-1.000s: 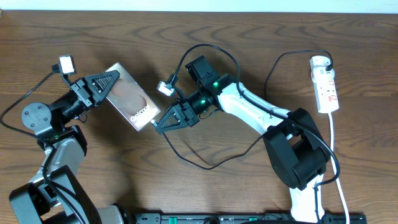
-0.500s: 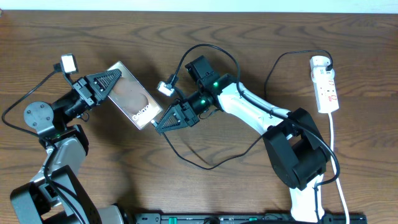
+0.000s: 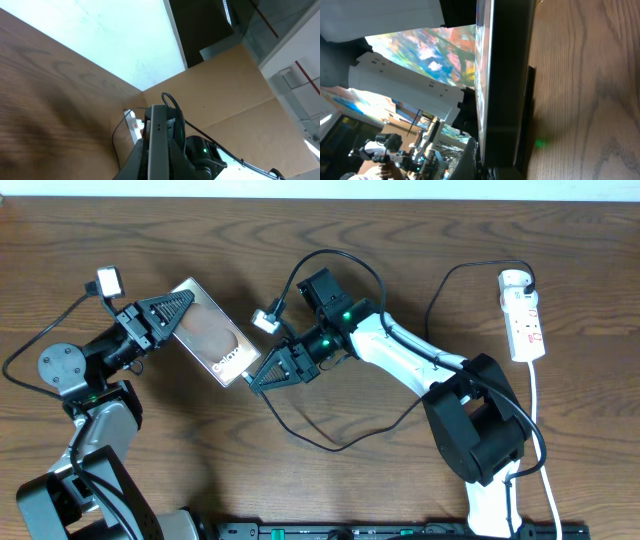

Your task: Plug charger to phone and switch on socket

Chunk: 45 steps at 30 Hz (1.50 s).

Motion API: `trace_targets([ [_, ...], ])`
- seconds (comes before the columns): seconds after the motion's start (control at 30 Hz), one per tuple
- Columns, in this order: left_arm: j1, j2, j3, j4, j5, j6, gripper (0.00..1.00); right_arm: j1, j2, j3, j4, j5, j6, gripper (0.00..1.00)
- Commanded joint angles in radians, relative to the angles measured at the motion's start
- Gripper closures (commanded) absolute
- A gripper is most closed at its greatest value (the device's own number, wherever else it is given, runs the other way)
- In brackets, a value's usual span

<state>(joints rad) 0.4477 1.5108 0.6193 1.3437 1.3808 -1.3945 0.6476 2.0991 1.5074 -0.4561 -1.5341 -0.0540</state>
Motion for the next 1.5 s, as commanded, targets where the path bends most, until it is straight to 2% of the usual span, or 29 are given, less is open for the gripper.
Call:
trace_targets([
  [0.0, -0.009, -0.016, 0.015, 0.013, 0.025, -0.013, 0.93, 0.019, 0.007, 0.001, 0.016, -0.028, 0.018, 0.99],
  [0.73, -0.009, -0.016, 0.015, 0.013, 0.070, 0.013, 0.93, -0.005, 0.007, 0.001, 0.030, -0.028, 0.035, 0.99],
  [1.47, -0.009, -0.016, 0.015, 0.013, 0.039, 0.014, 0.93, -0.029, 0.007, 0.001, 0.031, -0.028, 0.035, 0.99],
])
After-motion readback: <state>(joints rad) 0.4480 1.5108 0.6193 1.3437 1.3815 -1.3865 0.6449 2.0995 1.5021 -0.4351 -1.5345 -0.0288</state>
